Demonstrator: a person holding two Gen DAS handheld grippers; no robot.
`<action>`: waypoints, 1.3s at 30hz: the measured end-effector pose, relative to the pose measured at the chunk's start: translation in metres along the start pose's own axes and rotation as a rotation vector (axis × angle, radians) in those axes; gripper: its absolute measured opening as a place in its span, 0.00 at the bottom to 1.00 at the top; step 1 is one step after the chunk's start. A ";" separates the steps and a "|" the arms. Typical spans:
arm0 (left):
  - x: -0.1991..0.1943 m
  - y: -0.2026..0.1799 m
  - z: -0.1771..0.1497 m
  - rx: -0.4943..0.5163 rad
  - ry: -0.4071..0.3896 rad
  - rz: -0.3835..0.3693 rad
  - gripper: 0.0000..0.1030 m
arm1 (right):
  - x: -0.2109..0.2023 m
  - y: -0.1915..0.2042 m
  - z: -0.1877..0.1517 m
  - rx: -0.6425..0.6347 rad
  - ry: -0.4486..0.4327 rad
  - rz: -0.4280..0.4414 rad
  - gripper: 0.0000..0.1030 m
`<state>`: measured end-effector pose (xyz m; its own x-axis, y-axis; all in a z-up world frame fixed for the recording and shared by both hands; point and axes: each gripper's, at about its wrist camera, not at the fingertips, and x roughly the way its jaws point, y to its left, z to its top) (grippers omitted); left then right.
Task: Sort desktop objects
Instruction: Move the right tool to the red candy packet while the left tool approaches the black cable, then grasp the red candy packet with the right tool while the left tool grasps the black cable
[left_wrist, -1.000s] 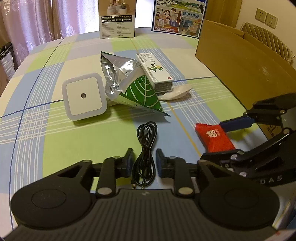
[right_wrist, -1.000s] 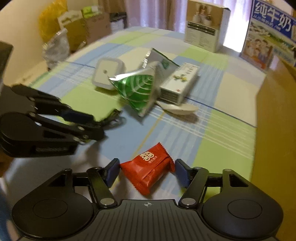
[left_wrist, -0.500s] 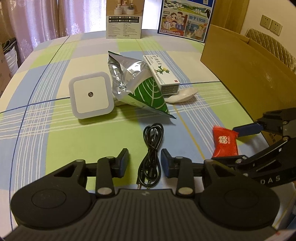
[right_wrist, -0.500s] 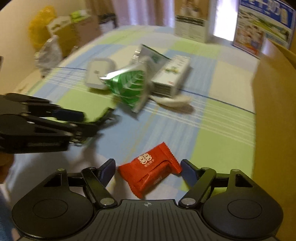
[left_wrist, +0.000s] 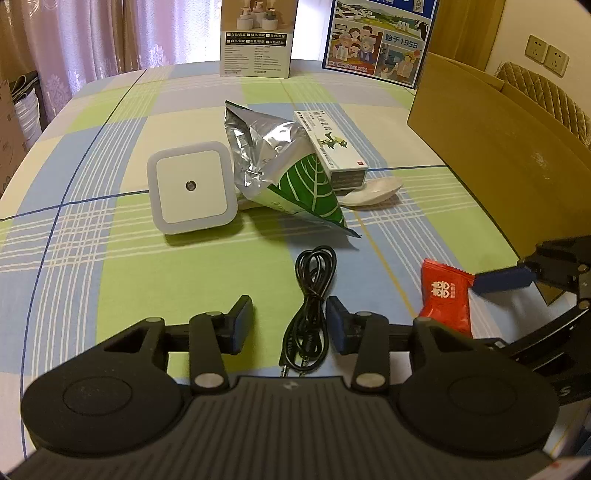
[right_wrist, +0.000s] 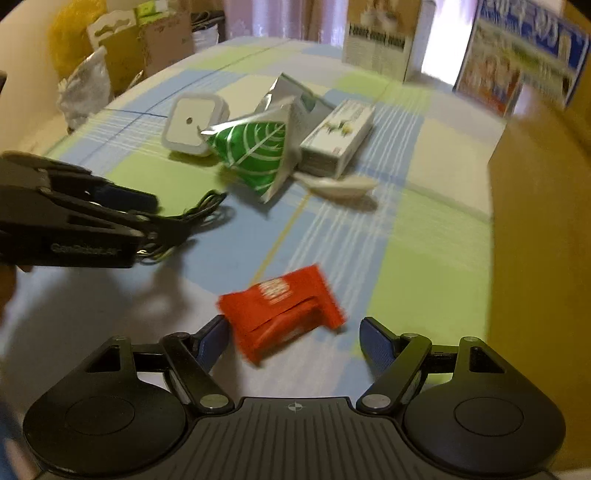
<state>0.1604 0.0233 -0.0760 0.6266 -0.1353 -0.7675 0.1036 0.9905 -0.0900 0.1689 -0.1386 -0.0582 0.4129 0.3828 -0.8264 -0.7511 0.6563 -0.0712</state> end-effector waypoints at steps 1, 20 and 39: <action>0.000 0.000 0.000 0.000 0.000 -0.001 0.37 | 0.000 -0.002 0.000 -0.007 -0.010 -0.016 0.73; 0.000 -0.002 -0.003 0.029 0.002 -0.018 0.42 | 0.008 -0.009 0.010 -0.031 -0.017 0.131 0.45; 0.000 -0.003 -0.002 0.069 0.007 -0.017 0.20 | 0.001 -0.010 0.010 0.033 -0.038 0.150 0.37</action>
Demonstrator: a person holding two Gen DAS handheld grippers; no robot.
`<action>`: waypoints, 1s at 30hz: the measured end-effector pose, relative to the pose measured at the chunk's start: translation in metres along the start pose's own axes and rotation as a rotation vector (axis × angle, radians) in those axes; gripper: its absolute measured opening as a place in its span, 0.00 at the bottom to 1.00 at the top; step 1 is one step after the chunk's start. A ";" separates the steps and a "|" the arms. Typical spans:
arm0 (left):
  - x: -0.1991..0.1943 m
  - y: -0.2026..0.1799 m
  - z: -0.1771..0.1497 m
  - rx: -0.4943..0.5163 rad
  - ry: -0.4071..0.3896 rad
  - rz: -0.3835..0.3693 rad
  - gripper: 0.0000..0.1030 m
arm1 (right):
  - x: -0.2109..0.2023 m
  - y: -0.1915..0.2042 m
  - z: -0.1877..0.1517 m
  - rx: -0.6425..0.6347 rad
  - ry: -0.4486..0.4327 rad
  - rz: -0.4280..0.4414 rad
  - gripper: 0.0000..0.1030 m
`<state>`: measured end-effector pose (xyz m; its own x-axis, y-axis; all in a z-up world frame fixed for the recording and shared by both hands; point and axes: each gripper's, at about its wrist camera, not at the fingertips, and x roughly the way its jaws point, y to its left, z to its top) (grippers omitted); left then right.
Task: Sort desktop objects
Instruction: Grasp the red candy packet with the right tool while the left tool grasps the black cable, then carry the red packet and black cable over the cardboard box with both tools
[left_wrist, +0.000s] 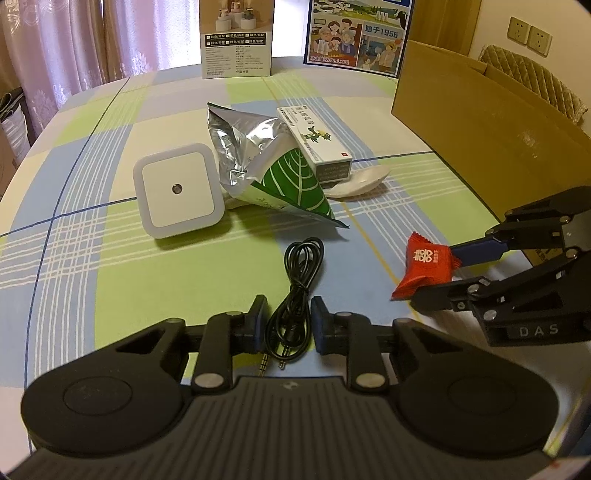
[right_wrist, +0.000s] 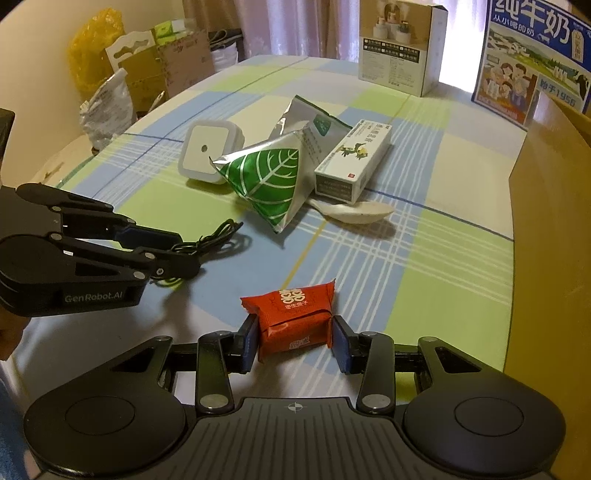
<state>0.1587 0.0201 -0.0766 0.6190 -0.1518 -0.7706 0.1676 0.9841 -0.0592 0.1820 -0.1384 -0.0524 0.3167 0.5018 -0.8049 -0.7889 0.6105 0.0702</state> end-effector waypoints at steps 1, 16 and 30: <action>0.000 0.000 0.000 0.000 -0.001 0.001 0.19 | 0.000 0.000 0.000 0.001 -0.002 0.000 0.37; 0.010 -0.005 0.008 0.051 -0.010 0.009 0.13 | -0.003 -0.005 0.005 0.045 -0.032 -0.005 0.37; -0.014 -0.018 0.011 0.066 -0.063 0.021 0.11 | -0.025 -0.005 0.006 0.069 -0.142 -0.037 0.36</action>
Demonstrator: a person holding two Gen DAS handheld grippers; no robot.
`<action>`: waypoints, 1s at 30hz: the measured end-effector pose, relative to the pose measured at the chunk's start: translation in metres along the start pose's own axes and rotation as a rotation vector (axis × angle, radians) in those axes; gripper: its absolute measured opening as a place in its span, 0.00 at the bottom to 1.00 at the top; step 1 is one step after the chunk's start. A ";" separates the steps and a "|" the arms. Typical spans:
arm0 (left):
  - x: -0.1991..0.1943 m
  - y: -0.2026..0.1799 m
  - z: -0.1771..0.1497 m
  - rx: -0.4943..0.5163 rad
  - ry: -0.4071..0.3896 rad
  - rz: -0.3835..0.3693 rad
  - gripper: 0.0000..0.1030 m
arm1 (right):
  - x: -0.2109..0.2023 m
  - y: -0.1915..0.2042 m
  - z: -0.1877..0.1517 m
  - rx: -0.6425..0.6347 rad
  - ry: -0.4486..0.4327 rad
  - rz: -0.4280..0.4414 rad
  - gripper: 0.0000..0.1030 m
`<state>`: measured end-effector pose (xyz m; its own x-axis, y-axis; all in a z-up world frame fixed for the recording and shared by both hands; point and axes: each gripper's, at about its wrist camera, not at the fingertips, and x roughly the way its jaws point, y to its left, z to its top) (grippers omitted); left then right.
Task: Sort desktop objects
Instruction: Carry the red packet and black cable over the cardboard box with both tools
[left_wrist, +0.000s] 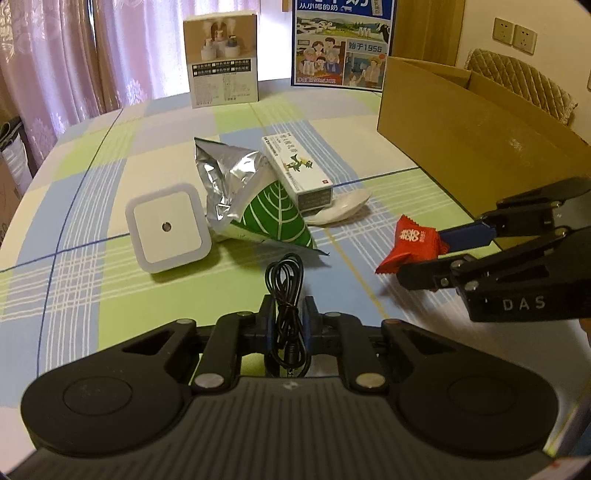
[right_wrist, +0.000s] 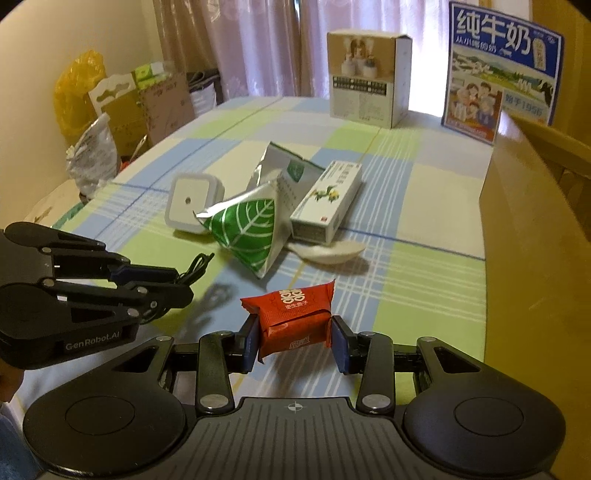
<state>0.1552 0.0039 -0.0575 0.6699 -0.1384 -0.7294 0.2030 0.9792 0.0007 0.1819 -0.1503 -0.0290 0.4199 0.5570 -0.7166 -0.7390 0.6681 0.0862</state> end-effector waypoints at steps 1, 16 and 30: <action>-0.002 0.000 0.001 0.002 -0.004 0.003 0.11 | -0.002 0.001 0.000 -0.002 -0.007 -0.003 0.36; -0.053 -0.026 0.015 -0.020 -0.059 -0.015 0.11 | -0.074 0.003 0.012 0.023 -0.122 -0.075 0.36; -0.107 -0.094 0.051 0.039 -0.138 -0.082 0.11 | -0.161 -0.037 0.007 0.123 -0.178 -0.193 0.36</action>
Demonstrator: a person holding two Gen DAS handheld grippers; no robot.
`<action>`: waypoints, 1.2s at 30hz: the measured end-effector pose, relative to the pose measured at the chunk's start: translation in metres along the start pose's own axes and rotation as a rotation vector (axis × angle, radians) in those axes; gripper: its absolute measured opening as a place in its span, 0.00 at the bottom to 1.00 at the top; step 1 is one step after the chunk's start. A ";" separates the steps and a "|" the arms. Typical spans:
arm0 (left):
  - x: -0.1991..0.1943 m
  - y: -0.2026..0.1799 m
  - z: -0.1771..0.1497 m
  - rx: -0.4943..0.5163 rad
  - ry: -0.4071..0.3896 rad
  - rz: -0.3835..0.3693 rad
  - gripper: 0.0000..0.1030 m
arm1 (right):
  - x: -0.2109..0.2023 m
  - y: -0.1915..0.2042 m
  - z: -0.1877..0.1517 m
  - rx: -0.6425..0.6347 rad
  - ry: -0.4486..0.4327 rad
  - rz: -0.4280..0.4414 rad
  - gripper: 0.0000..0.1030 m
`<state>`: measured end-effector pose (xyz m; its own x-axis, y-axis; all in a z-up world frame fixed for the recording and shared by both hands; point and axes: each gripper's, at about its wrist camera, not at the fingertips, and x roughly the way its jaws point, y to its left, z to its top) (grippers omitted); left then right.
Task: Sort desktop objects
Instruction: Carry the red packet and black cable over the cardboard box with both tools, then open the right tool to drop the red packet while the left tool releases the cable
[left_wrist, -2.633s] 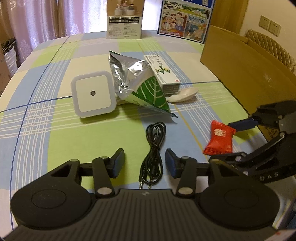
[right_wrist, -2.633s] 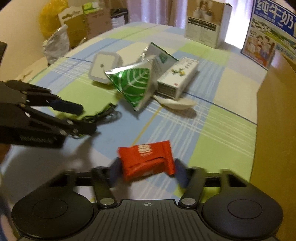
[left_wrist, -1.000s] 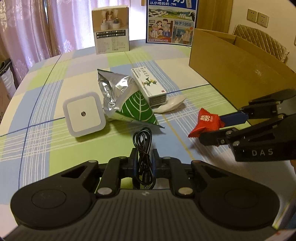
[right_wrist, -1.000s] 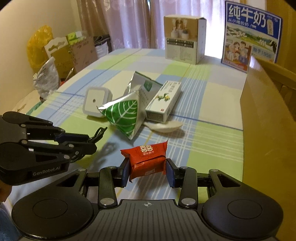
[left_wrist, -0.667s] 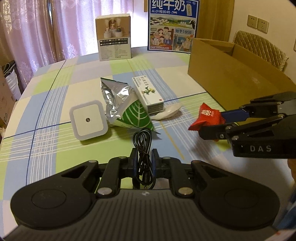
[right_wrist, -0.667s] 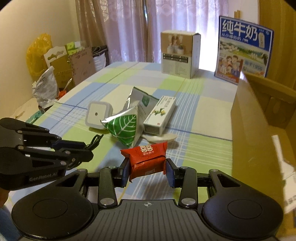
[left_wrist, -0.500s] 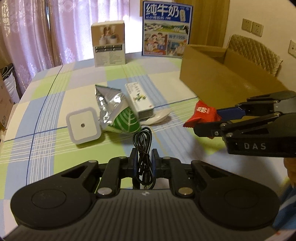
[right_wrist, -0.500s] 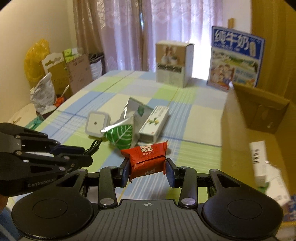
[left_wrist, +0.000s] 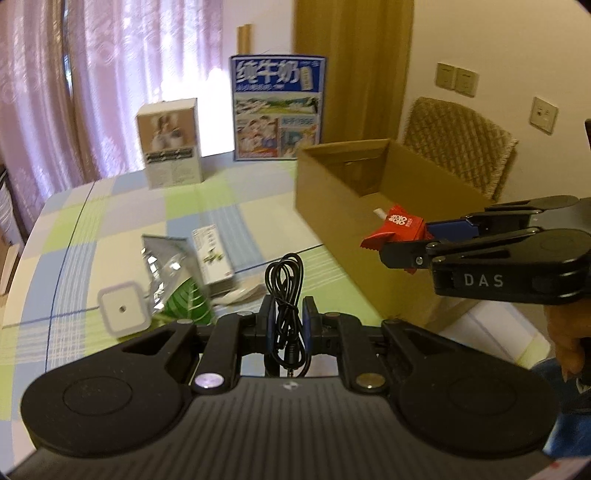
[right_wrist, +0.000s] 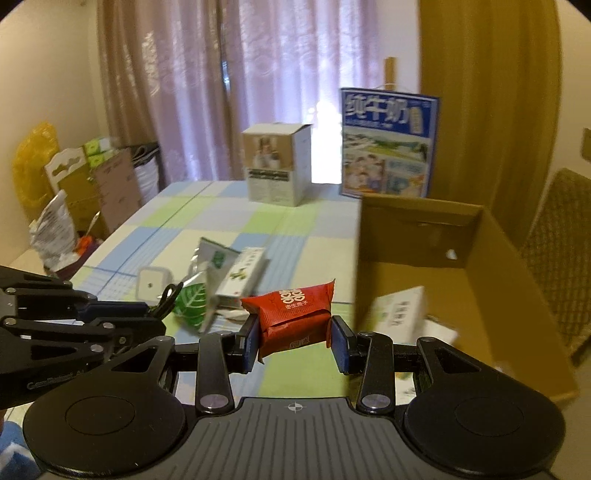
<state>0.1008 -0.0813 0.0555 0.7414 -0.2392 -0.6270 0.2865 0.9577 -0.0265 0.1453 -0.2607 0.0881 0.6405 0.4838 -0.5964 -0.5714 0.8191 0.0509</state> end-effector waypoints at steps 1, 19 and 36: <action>-0.001 -0.005 0.002 0.005 -0.001 -0.006 0.11 | -0.004 -0.005 0.000 0.001 -0.002 -0.008 0.36; 0.031 -0.100 0.053 0.073 0.007 -0.138 0.11 | -0.051 -0.114 -0.014 0.140 -0.034 -0.149 0.36; 0.071 -0.131 0.075 0.089 0.023 -0.175 0.11 | -0.038 -0.143 -0.018 0.164 -0.010 -0.150 0.36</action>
<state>0.1607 -0.2358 0.0728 0.6618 -0.3963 -0.6363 0.4630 0.8837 -0.0688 0.1935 -0.4018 0.0891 0.7173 0.3550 -0.5996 -0.3785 0.9210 0.0925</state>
